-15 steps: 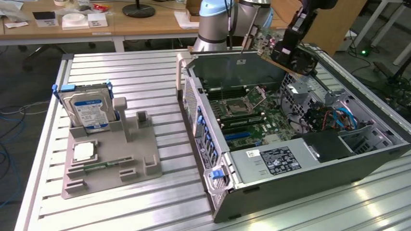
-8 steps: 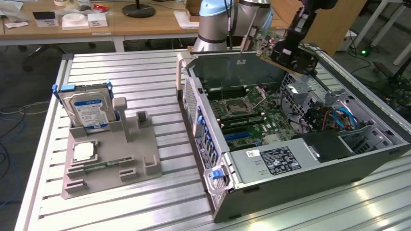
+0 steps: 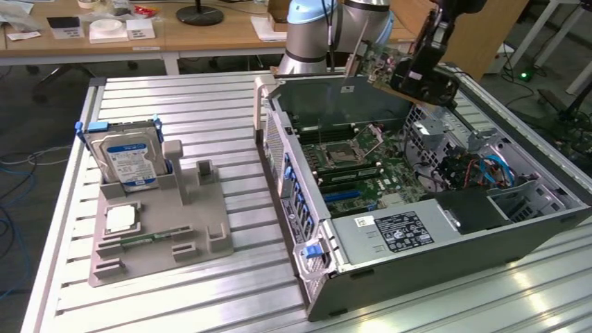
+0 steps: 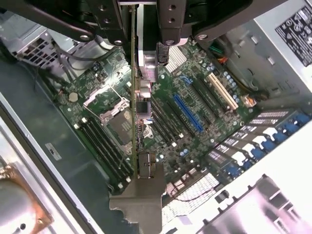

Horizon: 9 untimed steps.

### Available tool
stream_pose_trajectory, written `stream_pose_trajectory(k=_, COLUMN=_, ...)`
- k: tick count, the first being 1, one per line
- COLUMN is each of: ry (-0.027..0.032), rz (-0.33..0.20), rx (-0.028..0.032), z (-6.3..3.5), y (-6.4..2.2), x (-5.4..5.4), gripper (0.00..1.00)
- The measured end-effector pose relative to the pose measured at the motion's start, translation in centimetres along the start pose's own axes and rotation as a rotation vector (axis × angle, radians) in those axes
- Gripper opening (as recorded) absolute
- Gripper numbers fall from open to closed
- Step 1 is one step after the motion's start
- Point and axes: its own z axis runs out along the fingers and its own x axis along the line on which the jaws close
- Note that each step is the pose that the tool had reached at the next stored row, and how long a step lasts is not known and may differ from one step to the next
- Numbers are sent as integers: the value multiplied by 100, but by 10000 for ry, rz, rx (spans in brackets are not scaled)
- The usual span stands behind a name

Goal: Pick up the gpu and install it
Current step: 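Insert the gpu into the slot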

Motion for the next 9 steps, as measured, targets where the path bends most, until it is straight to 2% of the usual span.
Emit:
stream_pose_trajectory(k=2, ry=-18, rz=-286, rx=40, z=2, y=0, x=0, gripper=28)
stream_pose_trajectory(k=3, ry=-49, rz=-366, rx=88, z=4, y=0, x=0, gripper=28)
stream_pose_trajectory(k=7, ry=-270, rz=-490, rx=387, z=16, y=-1, x=1, gripper=28)
stream_pose_trajectory(k=8, ry=-301, rz=-536, rx=431, z=18, y=-1, x=0, gripper=28)
stream_pose_trajectory(k=9, ry=-312, rz=-624, rx=450, z=20, y=-1, x=0, gripper=28)
